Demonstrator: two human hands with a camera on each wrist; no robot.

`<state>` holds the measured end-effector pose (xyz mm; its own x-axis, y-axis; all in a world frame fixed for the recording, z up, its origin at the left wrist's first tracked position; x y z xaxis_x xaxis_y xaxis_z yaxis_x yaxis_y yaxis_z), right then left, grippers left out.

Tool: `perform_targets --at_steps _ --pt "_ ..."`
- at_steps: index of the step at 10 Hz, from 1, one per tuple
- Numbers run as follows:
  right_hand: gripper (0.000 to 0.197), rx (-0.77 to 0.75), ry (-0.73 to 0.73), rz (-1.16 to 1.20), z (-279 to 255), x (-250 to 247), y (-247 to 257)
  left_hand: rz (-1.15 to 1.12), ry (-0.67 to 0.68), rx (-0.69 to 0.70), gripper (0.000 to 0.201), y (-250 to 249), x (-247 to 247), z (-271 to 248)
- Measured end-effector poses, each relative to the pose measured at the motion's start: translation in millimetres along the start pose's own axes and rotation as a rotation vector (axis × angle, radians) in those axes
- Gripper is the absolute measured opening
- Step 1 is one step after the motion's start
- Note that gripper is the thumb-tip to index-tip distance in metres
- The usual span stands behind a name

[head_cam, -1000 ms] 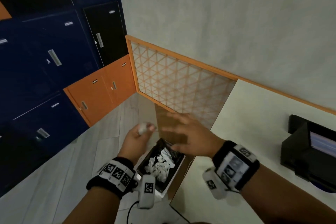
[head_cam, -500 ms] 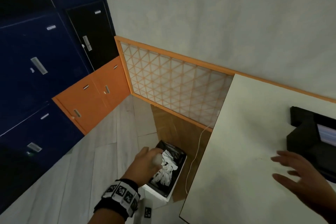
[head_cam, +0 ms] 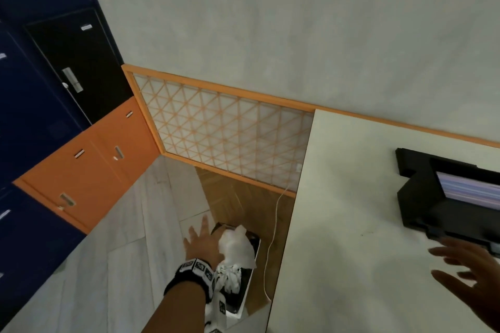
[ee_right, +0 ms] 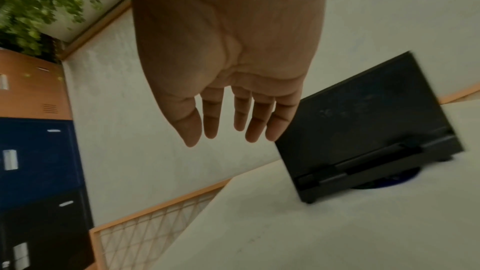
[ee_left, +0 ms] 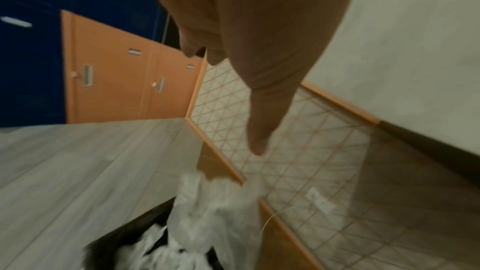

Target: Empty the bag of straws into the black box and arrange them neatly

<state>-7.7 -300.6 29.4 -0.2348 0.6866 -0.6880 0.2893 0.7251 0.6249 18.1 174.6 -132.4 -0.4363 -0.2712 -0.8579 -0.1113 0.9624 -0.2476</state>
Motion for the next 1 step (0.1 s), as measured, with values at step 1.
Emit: perform_targets --at_steps 1 --pt "0.077 0.116 0.003 0.104 -0.2 -1.3 -32.8 0.02 0.134 -0.134 0.057 18.7 34.7 -13.1"
Point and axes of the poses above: each hand's wrist, its own z-axis towards the middle knuckle, its own x-axis out of the palm, y = z × x, the point moved 4 cm from there along z, towards the middle knuckle, and after that the axes turned 13 degrees about x, right-handed, at the moved point
